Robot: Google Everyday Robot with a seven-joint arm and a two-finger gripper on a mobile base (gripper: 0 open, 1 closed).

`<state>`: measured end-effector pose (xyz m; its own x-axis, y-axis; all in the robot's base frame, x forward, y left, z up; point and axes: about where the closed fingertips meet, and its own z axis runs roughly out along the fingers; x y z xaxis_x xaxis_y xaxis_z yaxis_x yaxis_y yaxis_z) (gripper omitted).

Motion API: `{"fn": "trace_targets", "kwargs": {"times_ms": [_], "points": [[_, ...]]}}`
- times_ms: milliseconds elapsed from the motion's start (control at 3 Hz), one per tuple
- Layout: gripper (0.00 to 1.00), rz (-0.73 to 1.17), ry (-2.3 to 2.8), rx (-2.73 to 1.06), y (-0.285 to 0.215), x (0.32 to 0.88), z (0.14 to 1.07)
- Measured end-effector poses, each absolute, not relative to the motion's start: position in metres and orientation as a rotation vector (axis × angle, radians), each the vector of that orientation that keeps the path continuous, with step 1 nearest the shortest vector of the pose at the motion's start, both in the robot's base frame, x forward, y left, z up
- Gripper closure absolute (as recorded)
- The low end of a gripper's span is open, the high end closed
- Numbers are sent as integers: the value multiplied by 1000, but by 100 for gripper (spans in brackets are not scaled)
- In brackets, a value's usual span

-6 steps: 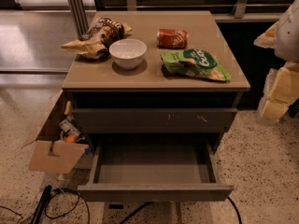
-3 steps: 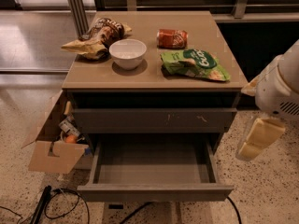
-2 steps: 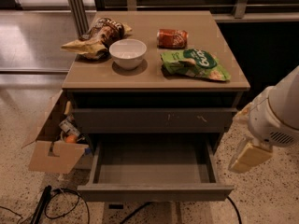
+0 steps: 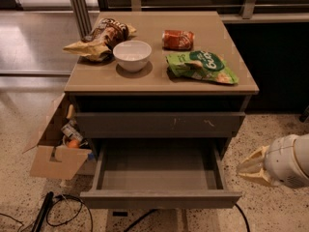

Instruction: Close middle drawer

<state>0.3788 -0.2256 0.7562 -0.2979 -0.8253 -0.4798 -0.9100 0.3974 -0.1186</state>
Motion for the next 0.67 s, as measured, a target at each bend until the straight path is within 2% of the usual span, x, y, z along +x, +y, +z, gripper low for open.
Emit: {"fn": "trace_targets", "kwargs": {"times_ms": [333,667], "points": [[100,264,2181,-1474,-218,379,760],[100,254,2184,-1483,-219,379,761]]}}
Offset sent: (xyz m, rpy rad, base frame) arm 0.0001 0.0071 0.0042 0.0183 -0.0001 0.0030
